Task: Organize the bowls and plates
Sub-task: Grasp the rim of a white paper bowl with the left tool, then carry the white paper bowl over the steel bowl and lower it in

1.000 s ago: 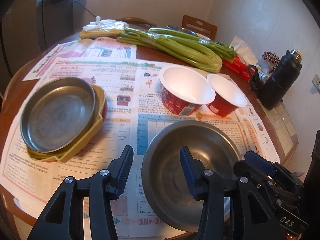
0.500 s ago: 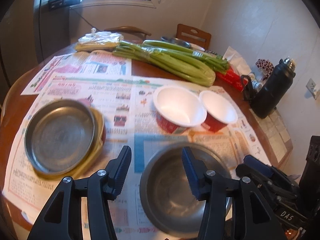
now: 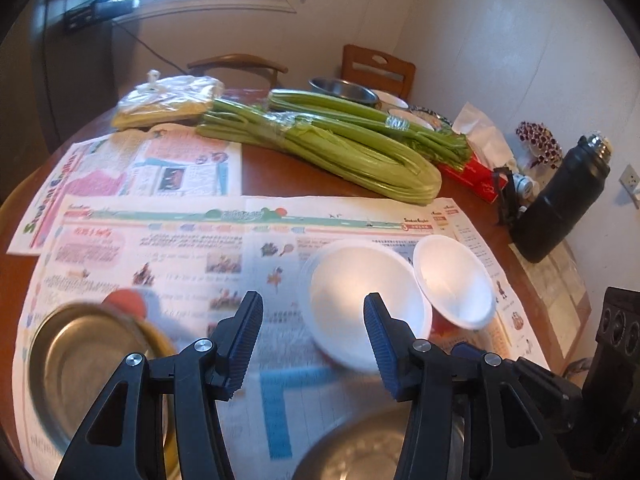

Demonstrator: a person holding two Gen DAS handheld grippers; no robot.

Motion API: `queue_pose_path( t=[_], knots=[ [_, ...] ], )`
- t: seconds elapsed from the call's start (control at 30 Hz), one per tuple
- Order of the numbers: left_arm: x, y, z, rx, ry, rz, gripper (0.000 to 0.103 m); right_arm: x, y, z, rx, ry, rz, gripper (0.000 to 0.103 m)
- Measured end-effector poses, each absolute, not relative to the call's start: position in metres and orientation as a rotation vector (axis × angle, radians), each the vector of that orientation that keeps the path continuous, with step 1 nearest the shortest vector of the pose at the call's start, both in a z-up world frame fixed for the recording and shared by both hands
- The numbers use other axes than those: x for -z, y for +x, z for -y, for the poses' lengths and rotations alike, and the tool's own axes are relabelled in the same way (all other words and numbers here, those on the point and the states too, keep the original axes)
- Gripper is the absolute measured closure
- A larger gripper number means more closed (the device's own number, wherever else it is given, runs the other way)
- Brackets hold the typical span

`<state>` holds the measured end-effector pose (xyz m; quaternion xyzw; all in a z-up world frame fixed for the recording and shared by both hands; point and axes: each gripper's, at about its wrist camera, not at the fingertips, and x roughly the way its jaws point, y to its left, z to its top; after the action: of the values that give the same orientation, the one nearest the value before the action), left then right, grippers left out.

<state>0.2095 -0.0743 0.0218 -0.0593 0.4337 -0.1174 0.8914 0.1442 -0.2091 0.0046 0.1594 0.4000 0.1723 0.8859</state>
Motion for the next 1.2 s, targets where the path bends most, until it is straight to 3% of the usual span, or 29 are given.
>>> queue_pose_path(
  t=[0.37, 0.57, 1.2],
  knots=[
    [0.012, 0.252, 0.086, 0.27, -0.139, -0.997, 0.049, 0.007, 0.177, 0.196, -0.32, 0.277, -0.882, 0.051],
    [0.025, 0.259, 0.091, 0.287, -0.129, -1.031, 0.069, 0.009, 0.184, 0.185, -0.319, 0.205, -0.871, 0.051],
    [-0.002, 0.23, 0.077, 0.273, -0.14, -0.961, 0.069, -0.012, 0.169, 0.168, -0.348, 0.13, -0.804, 0.051]
  ],
)
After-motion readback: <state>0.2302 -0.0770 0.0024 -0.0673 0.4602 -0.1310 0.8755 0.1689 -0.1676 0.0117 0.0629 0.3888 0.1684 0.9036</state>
